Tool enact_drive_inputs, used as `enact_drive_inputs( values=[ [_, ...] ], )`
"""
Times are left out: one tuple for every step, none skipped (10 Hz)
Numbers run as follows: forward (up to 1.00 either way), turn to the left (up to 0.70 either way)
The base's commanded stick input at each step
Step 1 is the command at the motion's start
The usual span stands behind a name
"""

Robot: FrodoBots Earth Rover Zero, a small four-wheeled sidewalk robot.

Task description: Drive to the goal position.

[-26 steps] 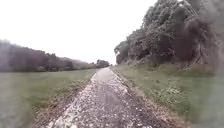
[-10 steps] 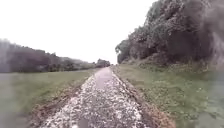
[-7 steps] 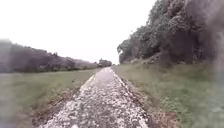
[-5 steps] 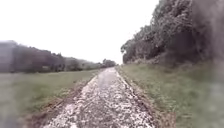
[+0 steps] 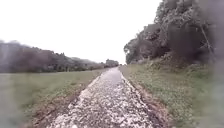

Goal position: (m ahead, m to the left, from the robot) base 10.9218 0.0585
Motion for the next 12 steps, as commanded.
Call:
enact_drive_inputs(
  values=[
    [0.70, 0.00],
    [0.70, 0.00],
    [0.70, 0.00],
    [0.70, 0.00],
    [0.70, 0.00],
    [0.70, 0.00],
    [0.70, 0.00],
    [0.70, 0.00],
    [0.70, 0.00],
    [0.70, 0.00],
    [0.70, 0.00],
    [0.70, 0.00]
  ],
)
